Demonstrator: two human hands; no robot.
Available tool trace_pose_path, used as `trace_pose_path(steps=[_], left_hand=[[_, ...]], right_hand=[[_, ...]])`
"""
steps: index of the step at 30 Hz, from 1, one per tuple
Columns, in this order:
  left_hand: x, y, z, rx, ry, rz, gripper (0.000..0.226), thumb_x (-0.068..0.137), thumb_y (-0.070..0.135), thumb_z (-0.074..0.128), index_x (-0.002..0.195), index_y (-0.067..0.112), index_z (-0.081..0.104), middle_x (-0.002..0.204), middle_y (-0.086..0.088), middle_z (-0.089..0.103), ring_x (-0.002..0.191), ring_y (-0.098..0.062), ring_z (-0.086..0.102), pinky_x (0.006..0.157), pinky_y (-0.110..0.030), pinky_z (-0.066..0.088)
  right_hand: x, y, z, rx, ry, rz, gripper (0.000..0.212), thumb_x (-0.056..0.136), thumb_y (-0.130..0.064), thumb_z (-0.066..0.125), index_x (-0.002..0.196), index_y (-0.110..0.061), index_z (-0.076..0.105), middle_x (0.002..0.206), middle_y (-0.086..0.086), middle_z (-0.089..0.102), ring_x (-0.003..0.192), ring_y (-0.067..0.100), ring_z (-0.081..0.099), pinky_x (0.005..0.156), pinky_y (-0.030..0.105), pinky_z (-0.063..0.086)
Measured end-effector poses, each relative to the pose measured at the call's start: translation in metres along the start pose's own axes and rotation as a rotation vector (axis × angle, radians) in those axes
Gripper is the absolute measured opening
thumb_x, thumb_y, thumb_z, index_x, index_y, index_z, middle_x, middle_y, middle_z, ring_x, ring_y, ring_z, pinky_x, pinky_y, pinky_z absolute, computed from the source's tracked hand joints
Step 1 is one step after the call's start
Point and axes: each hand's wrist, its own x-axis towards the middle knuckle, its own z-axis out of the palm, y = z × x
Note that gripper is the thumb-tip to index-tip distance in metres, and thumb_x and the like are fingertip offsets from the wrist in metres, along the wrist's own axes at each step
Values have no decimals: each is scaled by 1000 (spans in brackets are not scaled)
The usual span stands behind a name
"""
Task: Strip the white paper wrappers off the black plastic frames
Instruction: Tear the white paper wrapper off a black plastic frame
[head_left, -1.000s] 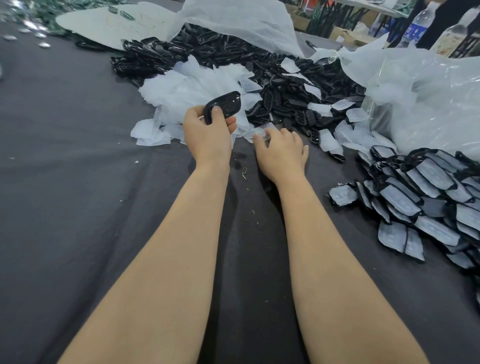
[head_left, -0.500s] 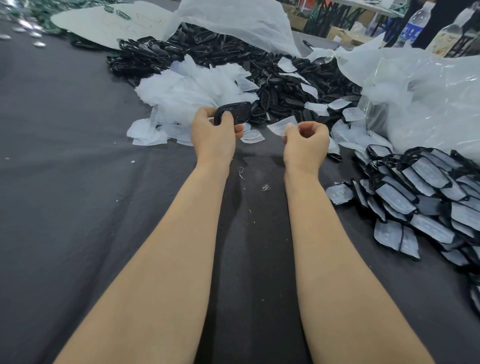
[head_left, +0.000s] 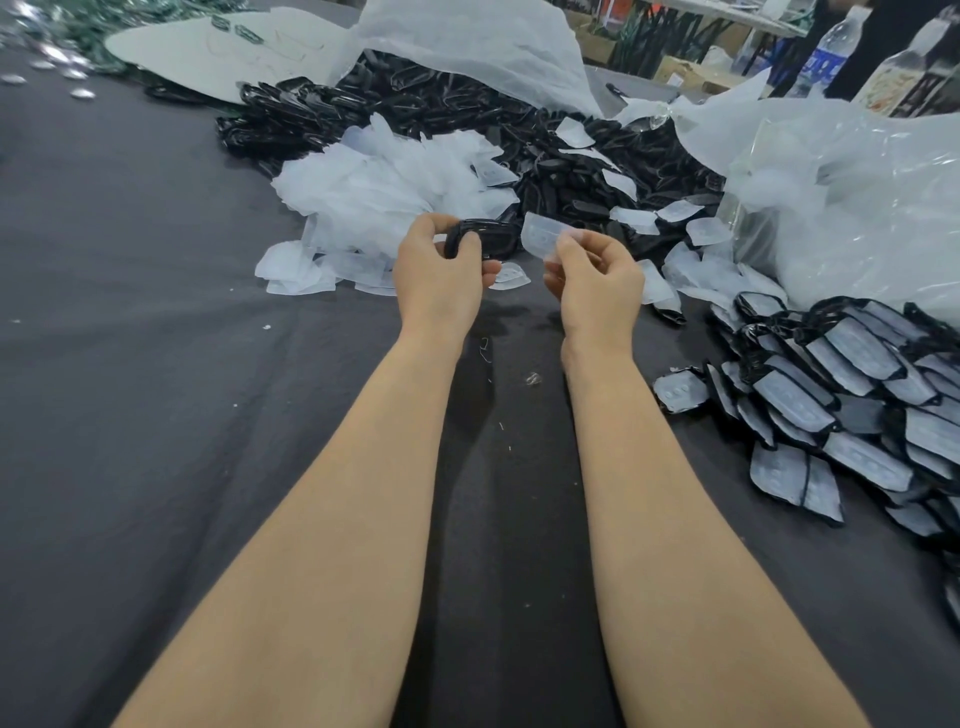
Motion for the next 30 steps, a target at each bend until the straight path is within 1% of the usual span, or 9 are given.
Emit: trace_pose_path(steps=[3,6,11,16,19,22,25,27,30], left_hand=[[0,0,0,-26,4,-13,11,95,4,47,104,11,48,78,-4,62,52,-2,63,63,-19,56],[-1,1,0,-39,1,-16,11,96,3,46,103,12,46,77,-4,62,53,-3,64,63,-19,56],[-1,2,-1,-55,-5,-18,11,95,3,47,99,14,47,78,-4,61,53,-3,64,64,-20,56],[-1,3,0,-71,-11,-28,12,95,3,48,104,11,47,79,-4,61,52,-3,64,62,-19,56],[-2,4,-1,-79,-24,-31,11,95,4,49,103,11,49,82,-4,60,51,-2,64,59,-17,55],[-3,5,-1,-90,-26,-32,10,95,3,49,99,12,49,81,-4,59,51,-2,63,58,-16,54],[-4,5,0,-100,-25,-33,10,95,3,49,100,11,49,81,-4,59,51,-2,63,58,-16,54],[-3,5,0,-97,-23,-37,10,95,3,49,101,11,49,83,-5,59,51,-2,63,57,-16,53],[-3,5,-1,-88,-20,-42,10,95,4,49,102,11,50,83,-5,59,52,-2,63,59,-17,54]], right_hand=[[-1,1,0,-20,9,-3,16,93,-7,57,80,-17,57,69,-4,60,62,6,58,68,21,53],[0,2,-1,-9,45,1,14,94,-7,55,83,-16,55,76,-2,60,63,6,61,64,19,53],[2,1,-2,9,78,18,16,92,-5,55,82,-16,52,76,-1,60,63,8,62,62,19,52],[2,1,-3,28,71,8,15,90,-4,57,82,-15,53,74,-1,59,54,3,58,57,17,49],[2,1,-2,64,59,13,16,89,0,57,82,-14,53,74,1,59,49,1,57,55,16,50],[1,1,-2,81,46,16,18,90,2,56,85,-15,50,81,3,58,51,1,59,56,14,49],[0,1,-1,110,26,27,20,89,6,52,92,-14,48,88,7,58,54,4,63,57,14,50],[0,1,-1,117,13,27,21,89,7,51,97,-12,49,88,7,57,56,5,63,58,15,51],[1,0,0,90,-18,27,17,92,1,52,91,-16,52,84,3,58,59,4,63,58,14,50]])
